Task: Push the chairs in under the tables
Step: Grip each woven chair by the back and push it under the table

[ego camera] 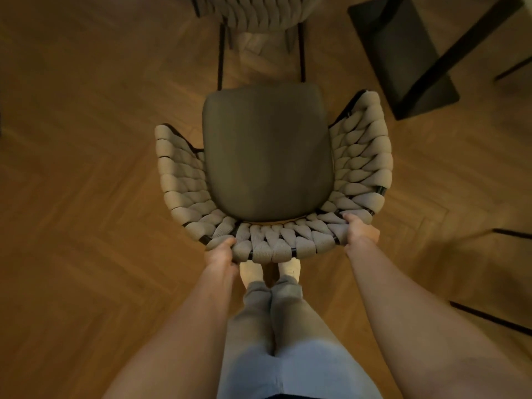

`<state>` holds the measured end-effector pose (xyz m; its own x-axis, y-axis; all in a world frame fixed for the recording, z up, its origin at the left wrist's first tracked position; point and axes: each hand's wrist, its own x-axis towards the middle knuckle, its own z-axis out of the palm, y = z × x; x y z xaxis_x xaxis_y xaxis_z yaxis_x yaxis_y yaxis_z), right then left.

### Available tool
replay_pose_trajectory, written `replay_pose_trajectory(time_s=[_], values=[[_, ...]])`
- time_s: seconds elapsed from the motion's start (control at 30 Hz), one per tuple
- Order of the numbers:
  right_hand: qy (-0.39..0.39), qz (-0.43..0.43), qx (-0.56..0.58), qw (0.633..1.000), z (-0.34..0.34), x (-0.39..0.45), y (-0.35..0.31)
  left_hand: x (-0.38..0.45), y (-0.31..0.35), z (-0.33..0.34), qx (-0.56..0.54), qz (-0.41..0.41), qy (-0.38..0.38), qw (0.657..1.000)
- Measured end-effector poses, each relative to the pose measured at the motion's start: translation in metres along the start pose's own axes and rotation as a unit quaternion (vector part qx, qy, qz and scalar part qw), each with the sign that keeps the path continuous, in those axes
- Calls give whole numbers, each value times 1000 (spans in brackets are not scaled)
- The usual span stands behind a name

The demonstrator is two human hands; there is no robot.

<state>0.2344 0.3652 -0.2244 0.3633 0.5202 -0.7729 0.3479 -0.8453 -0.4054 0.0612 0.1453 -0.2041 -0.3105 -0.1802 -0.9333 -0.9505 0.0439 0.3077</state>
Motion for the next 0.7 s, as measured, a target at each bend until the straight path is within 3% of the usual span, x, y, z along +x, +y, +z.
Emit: replay_pose_trajectory(time_s=[0.53, 0.7], values=[[60, 85, 153, 983, -12, -20, 56, 34, 48, 20, 191, 69, -60, 977], [84, 108, 216, 967, -1, -39, 74, 40, 73, 26, 260, 92, -97, 956]])
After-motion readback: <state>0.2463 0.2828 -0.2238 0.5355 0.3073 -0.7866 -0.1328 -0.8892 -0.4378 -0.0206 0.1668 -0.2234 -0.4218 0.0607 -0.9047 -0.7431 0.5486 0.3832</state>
